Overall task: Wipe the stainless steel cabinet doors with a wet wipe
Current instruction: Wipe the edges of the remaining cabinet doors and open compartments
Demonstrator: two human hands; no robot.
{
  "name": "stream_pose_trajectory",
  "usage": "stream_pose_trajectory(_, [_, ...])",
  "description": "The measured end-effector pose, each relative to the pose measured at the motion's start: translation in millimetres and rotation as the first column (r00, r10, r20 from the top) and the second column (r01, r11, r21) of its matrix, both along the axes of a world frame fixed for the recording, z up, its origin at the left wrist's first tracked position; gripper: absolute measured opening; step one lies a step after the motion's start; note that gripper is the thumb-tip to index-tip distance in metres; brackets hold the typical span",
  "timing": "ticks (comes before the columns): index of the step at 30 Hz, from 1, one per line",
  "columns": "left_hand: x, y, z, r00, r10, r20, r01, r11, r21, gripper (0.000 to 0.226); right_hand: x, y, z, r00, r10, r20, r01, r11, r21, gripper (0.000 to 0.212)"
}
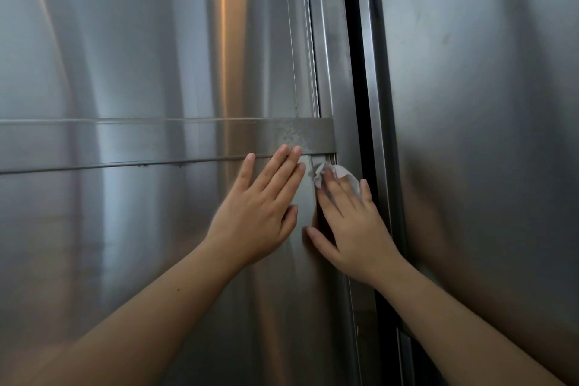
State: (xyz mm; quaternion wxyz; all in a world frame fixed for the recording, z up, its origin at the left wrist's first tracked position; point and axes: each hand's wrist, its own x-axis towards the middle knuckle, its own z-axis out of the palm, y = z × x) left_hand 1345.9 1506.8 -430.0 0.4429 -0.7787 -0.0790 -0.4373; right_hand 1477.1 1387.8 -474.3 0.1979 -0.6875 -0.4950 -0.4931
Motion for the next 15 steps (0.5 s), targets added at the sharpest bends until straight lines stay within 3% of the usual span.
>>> stream_pose_trajectory(7, [13.6,-5.6,4.6,0.998,0.034,-0.061,-0.031,0.998,0.052,0.058,2.2,-4.2,3.3,0.954,0.289,-0.085,-0.291,0.957,-0.013,0.064])
stream_pose_trajectory(12, [16.1,-6.3,4.0,0.998,0.014,-0.057,-0.010,0.998,0.064,0.056,3.5,-4.1,-2.9,0.912,0.388,-0.135,-0.378,0.921,0.091,0.059])
stream_pose_trajectory(15, [18.1,-8.5,4.8,0.998,0.004,-0.057,0.000,0.998,0.061,0.053,-1.4,-6.1,-7.6,0.916,0.392,-0.082,-0.374,0.910,0.177,0.054])
